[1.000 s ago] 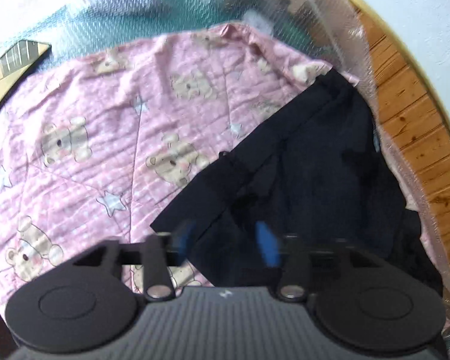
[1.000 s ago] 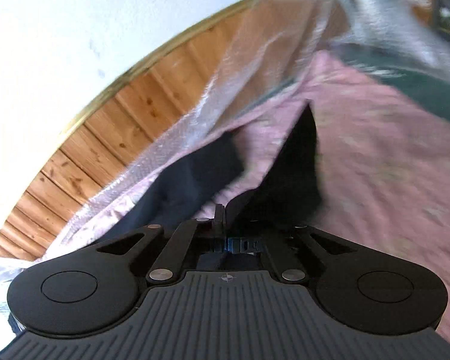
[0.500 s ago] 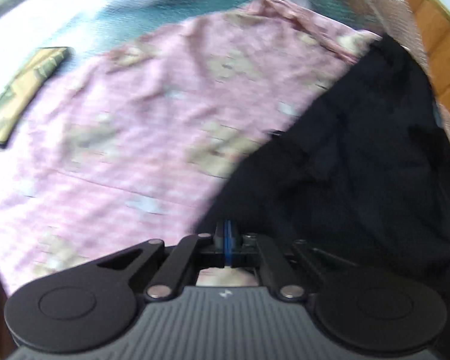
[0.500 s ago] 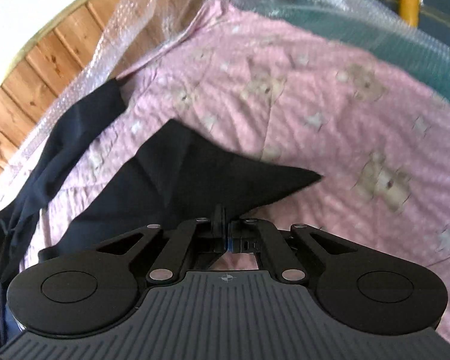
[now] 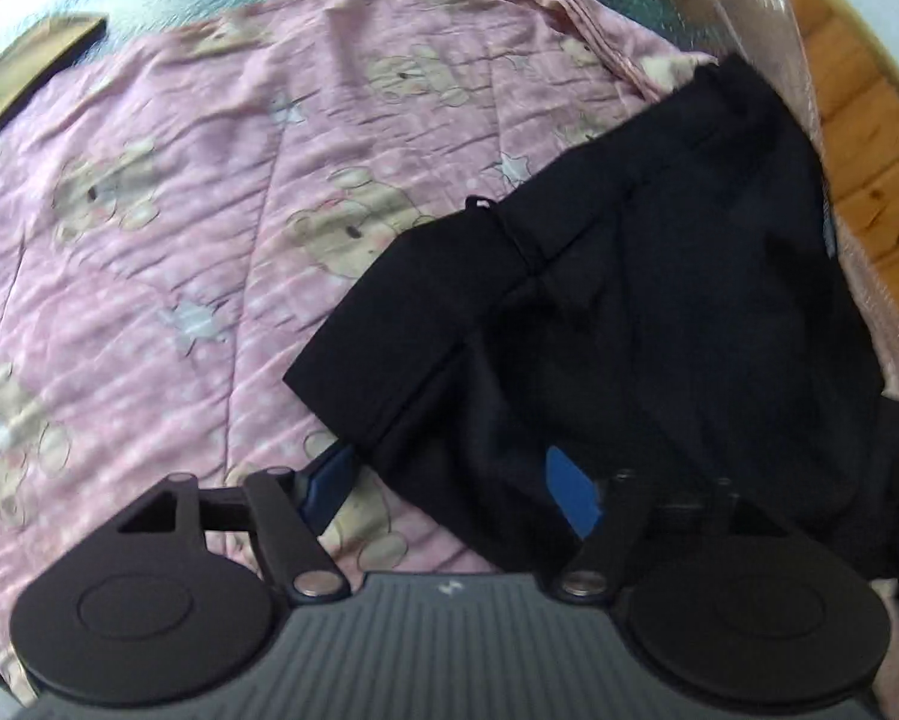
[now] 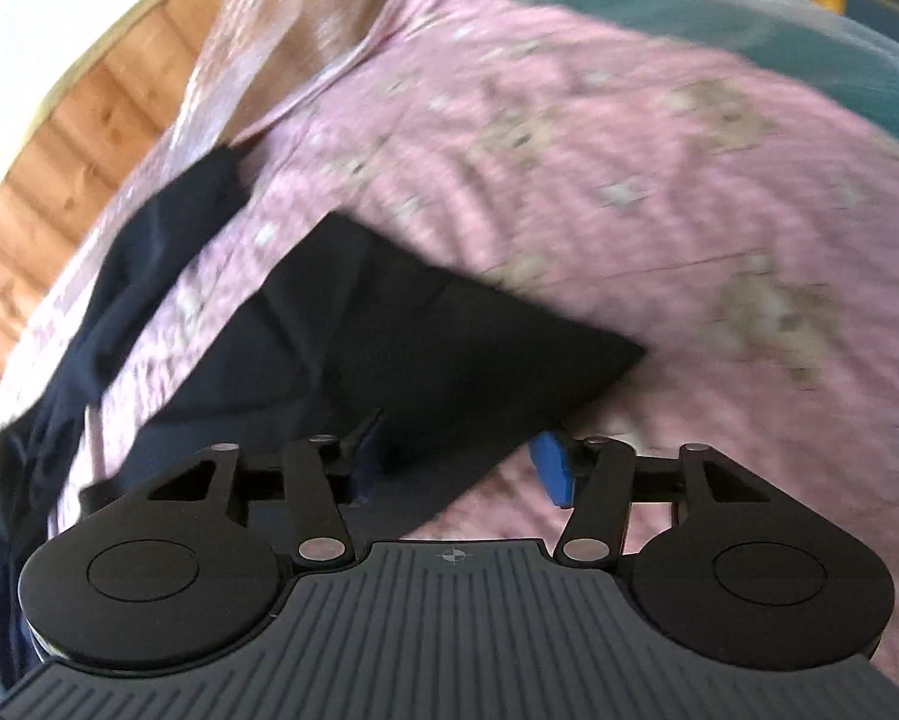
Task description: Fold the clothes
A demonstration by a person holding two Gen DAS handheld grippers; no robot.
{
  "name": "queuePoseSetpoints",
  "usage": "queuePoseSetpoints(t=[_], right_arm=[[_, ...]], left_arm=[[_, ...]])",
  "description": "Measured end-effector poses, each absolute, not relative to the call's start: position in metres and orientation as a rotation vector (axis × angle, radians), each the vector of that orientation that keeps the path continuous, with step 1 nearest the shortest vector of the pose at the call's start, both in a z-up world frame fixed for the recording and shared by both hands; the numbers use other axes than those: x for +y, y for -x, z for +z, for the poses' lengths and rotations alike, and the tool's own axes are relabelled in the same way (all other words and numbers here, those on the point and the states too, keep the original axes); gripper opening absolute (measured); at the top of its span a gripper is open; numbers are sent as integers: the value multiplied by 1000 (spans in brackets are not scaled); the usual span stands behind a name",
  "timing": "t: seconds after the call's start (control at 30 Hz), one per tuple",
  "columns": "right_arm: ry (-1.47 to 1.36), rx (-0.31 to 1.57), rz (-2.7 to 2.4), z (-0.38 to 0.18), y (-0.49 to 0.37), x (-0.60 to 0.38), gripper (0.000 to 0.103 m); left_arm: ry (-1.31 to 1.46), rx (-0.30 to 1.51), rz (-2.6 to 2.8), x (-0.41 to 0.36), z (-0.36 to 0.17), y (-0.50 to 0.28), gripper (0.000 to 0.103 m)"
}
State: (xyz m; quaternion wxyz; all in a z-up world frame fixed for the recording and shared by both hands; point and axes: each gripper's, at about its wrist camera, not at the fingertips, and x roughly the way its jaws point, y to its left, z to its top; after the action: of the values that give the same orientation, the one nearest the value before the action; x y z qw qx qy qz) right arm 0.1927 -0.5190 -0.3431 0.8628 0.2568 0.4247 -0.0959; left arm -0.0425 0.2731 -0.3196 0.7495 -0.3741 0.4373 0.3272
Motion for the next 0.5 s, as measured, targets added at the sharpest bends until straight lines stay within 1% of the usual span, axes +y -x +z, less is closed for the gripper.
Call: queuePoseSetpoints(t=[0.03, 0.07, 0.1, 0.13, 0.2, 0.23, 0.27, 0.3, 0.33, 0.37, 0.4, 0.43, 0.5], right_arm=[[-513, 901, -178, -346, -197, -513, 6], [-474, 921, -173, -346, -200, -510, 2], [-441, 939, -190, -346, -201, -508, 1], [-430, 952, -200, -346, -200, -508, 0], [-396, 980, -220, -345, -200, -508, 0], [-371, 1001, -230, -342, -201, -507, 2], [-366, 1024, -252, -339, -203, -510, 6], [-359, 1041, -281, -334, -203, -512, 16], [-342, 1011, -356, -322, -199, -518, 29], [-326, 981, -430, -310, -195, -524, 45], [-308, 951, -497, -298, -192, -529, 47], [-284, 930, -514, -287, -194, -527, 47], [-240, 889, -544, -264, -201, -523, 47]], left_arm=[[804, 954, 720, 274, -319, 41, 51], [806, 966, 719, 278, -319, 42, 39], [808, 979, 718, 282, -319, 43, 34], [811, 994, 719, 287, -318, 45, 32], [815, 1029, 732, 298, -312, 54, 31], [811, 1039, 750, 304, -308, 60, 34], [812, 1045, 758, 311, -302, 66, 39], [812, 1041, 762, 318, -294, 69, 38], [788, 1029, 767, 324, -282, 69, 38], [754, 1013, 758, 330, -270, 62, 43], [740, 991, 728, 336, -259, 50, 55], [743, 964, 690, 344, -250, 32, 61], [746, 909, 616, 360, -234, -7, 78]])
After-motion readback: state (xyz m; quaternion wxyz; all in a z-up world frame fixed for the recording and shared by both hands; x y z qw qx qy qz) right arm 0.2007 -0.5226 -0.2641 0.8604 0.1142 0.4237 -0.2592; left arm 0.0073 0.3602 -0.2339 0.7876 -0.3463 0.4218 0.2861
